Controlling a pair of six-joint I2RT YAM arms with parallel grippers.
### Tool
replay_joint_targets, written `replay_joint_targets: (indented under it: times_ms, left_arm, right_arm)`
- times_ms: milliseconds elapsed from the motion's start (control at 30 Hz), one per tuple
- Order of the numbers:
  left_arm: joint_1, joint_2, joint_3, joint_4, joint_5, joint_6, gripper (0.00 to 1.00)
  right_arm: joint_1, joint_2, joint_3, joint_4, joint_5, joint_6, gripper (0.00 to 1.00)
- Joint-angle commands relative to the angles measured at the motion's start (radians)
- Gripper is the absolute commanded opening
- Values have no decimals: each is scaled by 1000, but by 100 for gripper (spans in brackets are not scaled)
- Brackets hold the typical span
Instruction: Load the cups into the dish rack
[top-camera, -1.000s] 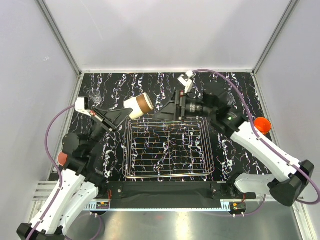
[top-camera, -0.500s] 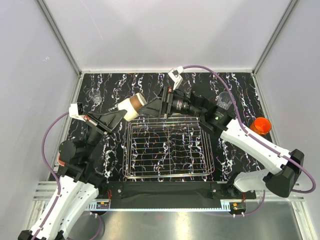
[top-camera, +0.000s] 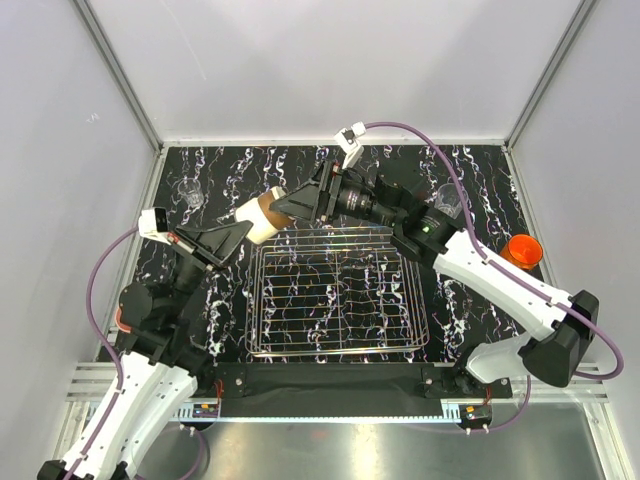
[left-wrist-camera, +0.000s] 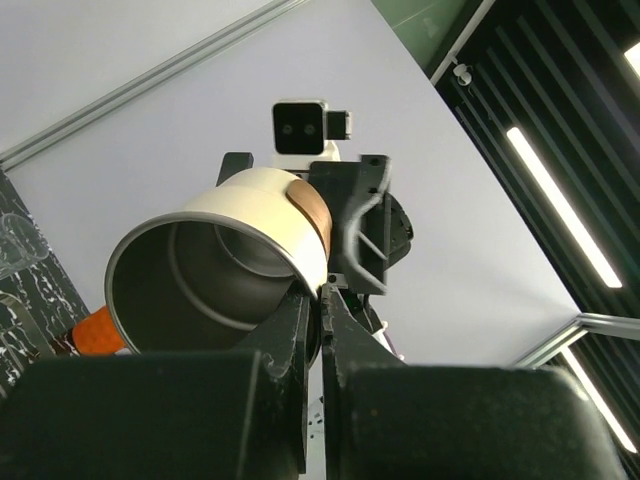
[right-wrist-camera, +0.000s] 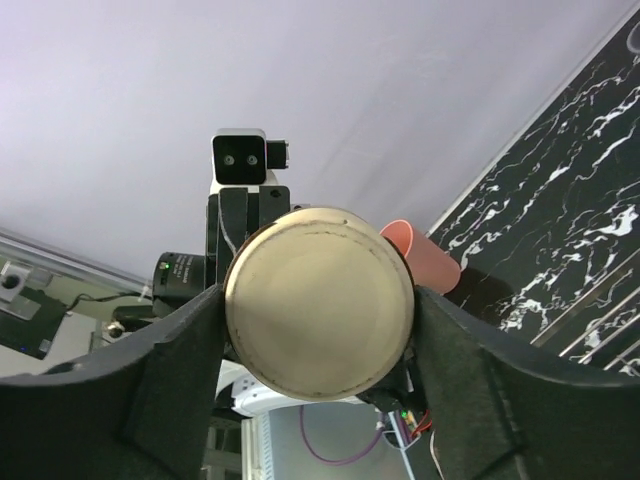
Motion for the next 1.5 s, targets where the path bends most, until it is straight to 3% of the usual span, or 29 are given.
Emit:
replay_joint_targets:
  times_ms: [0,33,100,133,200,267,400,433,567,633,667,867,1167,1467]
  left_arm:
    - [-6,-8,-9,76,3,-17,0]
    - [-7,-8,-11,78,7,-18,0]
    - [-7,-8,-9,62,13,-7,0]
    - [-7,-15,-4,41,15,3,8]
    - [-6,-29,32,-95,9,60,61]
    - [-7,-58,77,-321,-28,126,99]
    - [-7,-107,160,-636,-123,273,99]
    - [-6,-124,198,-794,-195,289,99]
    - [-7,-142,278,-1079,-379,319,99]
    - [-6,-147,287,-1123,-404,341,99]
    - [-6,-149,293,-1130,-408,362,99]
    - [-6,-138,368,-1176,-474,442,99]
    - [-6,-124,416,-1205,-505,507,99]
    - [-6,-124,404,-1196,-490,507,99]
  right_arm:
    - [7,4,31,73,16,1,73]
    - [6,7,31,73,19,2,54]
    - [7,18,39,58,26,1,29]
    - [7,21,51,49,29,-5,10]
    - [7,29,68,-3,48,-22,0]
    - [7,34,99,-96,86,-63,0]
    - [7,29,129,-216,167,-148,0]
    - [7,29,145,-270,189,-186,0]
    - [12,47,172,-392,316,-280,0]
    - [44,67,180,-443,432,-353,0]
    - [91,75,180,-478,568,-382,0]
    - [217,156,134,-481,839,-476,0]
    - [288,202,-58,-344,1095,-478,0]
    - [290,306,-108,-275,1180,-516,0]
